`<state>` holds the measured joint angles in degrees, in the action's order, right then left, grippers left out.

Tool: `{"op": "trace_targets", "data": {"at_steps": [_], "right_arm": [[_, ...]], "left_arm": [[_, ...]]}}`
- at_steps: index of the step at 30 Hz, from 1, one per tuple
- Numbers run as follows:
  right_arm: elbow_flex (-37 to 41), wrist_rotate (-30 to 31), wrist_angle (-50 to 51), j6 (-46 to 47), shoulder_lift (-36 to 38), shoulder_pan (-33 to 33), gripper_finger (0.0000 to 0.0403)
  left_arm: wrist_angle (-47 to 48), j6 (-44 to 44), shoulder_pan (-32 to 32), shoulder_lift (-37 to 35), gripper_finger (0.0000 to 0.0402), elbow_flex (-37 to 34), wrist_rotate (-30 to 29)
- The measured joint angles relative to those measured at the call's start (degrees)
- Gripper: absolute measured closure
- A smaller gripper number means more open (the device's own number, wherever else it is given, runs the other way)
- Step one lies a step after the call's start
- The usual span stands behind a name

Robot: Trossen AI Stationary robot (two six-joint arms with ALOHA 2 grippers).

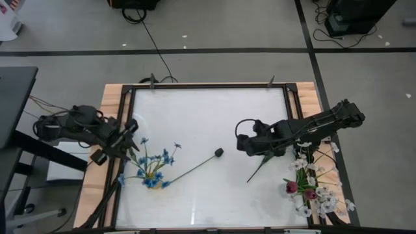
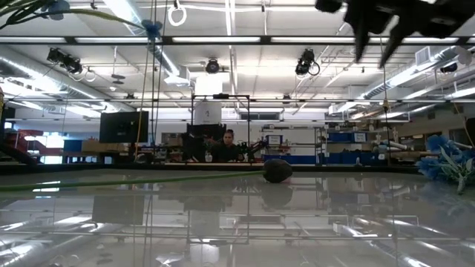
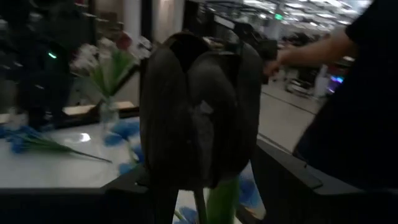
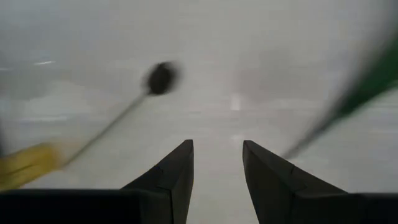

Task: Sort flowers into vase by color
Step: Put the top black tulip into the yellow vase

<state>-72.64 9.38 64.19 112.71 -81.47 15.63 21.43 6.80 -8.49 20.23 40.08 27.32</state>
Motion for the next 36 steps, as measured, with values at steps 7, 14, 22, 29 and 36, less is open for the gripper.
{"op": "trace_targets", "data": {"at_steps": [7,14,22,29,36], "right_arm": [[0.9,-2.8,14.4,4.2,0.1,-1.5,0.0255],[11.6,-11.8,6.8,4.3,0.0,-4.2,0.0245],[21.6,-19.2,-8.1,11.5,0.0,-2.8,0.0217],[26.9,-18.5,-11.5,16.8,0.0,-1.7,0.0193],[31.1,-16.1,-17.6,18.9,0.0,-1.7,0.0190]], "left_arm": [[7.0,0.5,0.0,0.4,0.0207,3.5,-6.2],[8.8,4.2,0.0,0.4,0.0207,6.1,-14.2],[21.8,10.6,0.0,0.8,0.0207,13.0,-30.4],[26.8,13.2,0.0,1.9,0.0207,14.4,-33.3],[21.9,13.1,0.0,2.0,0.0207,14.4,-25.5]]}}
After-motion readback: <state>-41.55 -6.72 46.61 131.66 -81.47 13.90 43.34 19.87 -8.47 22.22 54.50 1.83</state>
